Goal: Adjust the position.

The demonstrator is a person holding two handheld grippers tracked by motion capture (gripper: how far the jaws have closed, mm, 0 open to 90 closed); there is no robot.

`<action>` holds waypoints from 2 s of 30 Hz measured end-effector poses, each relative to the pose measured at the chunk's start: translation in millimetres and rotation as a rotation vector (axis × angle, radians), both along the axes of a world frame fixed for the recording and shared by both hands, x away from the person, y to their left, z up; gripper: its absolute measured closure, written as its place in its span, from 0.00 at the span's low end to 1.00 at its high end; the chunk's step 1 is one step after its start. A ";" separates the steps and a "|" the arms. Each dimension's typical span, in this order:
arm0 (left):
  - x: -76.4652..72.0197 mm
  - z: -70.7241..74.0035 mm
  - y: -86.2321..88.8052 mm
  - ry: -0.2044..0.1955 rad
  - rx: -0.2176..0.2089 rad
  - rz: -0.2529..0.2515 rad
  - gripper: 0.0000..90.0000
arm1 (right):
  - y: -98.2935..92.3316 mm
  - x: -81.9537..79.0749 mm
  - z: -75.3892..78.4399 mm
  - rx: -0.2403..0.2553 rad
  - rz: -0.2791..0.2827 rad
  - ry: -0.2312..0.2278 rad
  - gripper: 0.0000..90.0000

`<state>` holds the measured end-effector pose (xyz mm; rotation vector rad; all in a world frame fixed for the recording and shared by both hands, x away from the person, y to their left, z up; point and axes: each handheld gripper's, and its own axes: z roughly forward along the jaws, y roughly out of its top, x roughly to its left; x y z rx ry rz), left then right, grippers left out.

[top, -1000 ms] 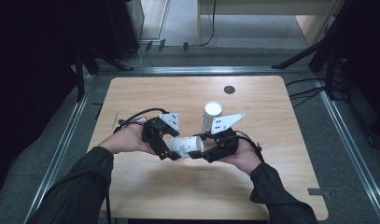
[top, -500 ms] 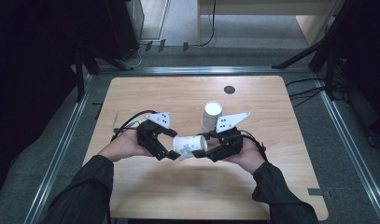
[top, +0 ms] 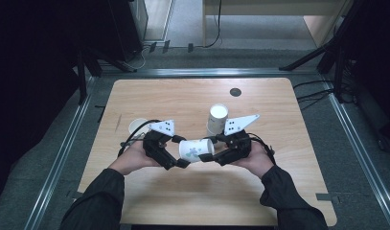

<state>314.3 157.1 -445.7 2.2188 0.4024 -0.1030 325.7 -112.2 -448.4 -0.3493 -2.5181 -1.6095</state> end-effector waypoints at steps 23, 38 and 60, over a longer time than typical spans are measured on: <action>-10.3 -14.6 1.0 0.026 -0.113 0.006 0.15 | 2.5 -1.4 -1.7 0.028 0.056 0.027 0.39; -11.2 -14.8 3.6 0.008 -0.126 0.005 0.22 | 5.6 -1.4 -3.7 0.039 0.066 0.043 0.39; -13.1 -13.2 4.2 -0.013 -0.124 0.001 0.24 | 5.6 -1.6 -4.5 0.039 0.074 0.050 0.34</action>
